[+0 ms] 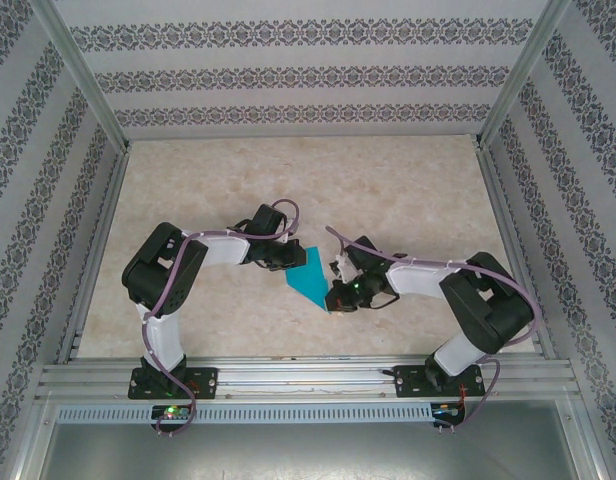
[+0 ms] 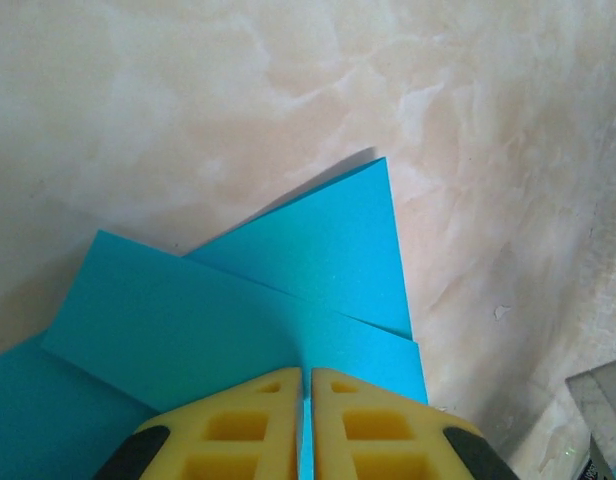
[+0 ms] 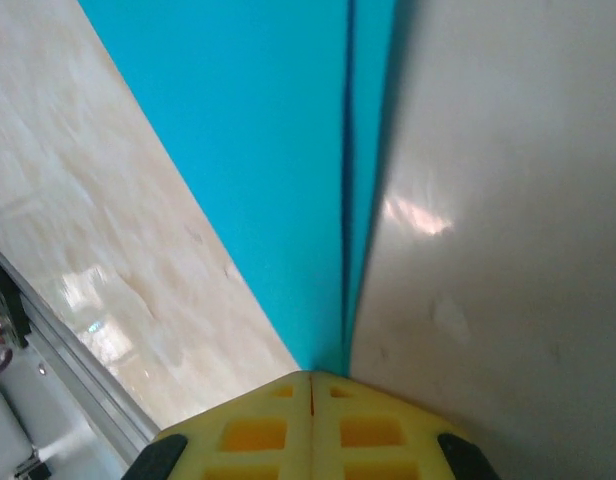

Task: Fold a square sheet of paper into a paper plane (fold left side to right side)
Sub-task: Fold the wing for the third time at the center of the table, then turn over the paper at the center of the table.

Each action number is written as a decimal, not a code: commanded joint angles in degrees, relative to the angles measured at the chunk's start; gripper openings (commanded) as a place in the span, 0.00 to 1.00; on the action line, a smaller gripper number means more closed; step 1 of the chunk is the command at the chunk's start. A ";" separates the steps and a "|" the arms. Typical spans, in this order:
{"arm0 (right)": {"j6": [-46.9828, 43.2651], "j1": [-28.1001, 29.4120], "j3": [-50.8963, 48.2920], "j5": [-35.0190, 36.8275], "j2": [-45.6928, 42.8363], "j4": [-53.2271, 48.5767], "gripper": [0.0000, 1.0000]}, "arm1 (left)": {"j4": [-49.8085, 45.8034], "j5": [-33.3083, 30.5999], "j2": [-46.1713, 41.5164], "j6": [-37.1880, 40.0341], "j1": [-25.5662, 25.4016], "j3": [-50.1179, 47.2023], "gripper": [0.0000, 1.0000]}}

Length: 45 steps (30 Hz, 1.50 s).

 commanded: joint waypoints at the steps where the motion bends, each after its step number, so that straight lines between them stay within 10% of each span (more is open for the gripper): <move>1: -1.70 0.43 -1.84 -0.66 -3.22 -10.47 0.00 | -2.13 -2.98 -0.63 -0.37 0.83 -0.95 0.15; 14: -8.14 -9.25 2.19 -1.35 -11.94 0.08 0.50 | 0.81 -1.76 -12.18 -0.20 1.15 1.61 0.44; 24: -11.26 -9.30 8.34 -3.93 2.52 13.41 0.56 | 0.64 -14.33 -32.32 1.55 3.46 -13.10 0.52; 32: -11.65 -9.12 12.69 -7.27 11.95 16.28 0.48 | 0.76 -14.28 -39.29 0.37 5.61 -18.90 0.56; 45: -11.10 -9.85 10.59 -8.40 5.37 18.84 0.00 | 9.84 -6.06 -41.05 -1.94 7.29 -20.71 0.57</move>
